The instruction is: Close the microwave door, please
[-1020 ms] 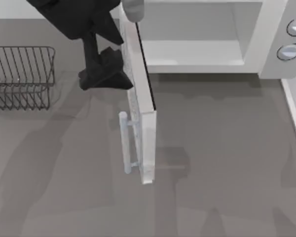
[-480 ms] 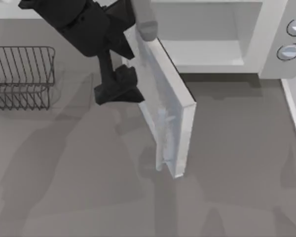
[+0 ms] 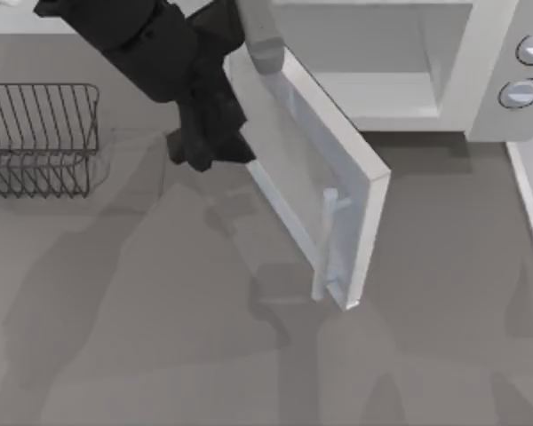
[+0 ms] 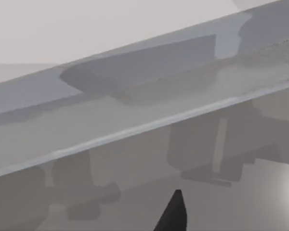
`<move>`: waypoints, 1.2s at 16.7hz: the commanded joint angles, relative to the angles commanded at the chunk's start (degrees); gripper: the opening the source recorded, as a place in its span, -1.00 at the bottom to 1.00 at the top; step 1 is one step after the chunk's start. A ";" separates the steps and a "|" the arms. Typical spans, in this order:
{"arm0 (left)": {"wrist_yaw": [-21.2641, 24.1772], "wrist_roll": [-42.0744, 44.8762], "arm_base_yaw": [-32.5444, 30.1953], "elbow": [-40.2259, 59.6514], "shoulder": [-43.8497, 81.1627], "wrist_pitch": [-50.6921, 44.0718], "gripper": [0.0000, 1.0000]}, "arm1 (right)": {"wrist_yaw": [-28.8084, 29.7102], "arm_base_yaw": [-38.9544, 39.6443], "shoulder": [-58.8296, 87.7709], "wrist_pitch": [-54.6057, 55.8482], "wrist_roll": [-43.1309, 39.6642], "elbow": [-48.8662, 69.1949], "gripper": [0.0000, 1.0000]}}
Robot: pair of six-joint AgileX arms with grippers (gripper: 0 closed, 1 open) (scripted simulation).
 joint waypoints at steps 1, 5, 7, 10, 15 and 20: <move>0.00 0.00 0.00 0.00 0.00 0.00 -0.51 | 0.00 0.00 0.00 0.00 0.00 0.00 1.00; 0.00 0.00 0.00 0.00 0.00 0.00 -1.00 | 0.00 0.00 0.00 0.00 0.00 0.00 1.00; 0.00 0.00 0.00 0.00 0.00 0.00 -1.00 | 0.00 0.00 0.00 0.00 0.00 0.00 1.00; 0.00 0.00 0.00 0.00 0.00 0.00 -1.00 | 0.00 0.00 0.00 0.00 0.00 0.00 1.00; -0.15 -0.48 -0.47 0.51 0.40 0.11 -1.00 | 0.00 0.00 0.00 0.00 0.00 0.00 1.00; -0.94 -2.83 -2.69 2.22 1.84 0.74 -1.00 | 0.00 0.00 0.00 0.00 0.00 0.00 1.00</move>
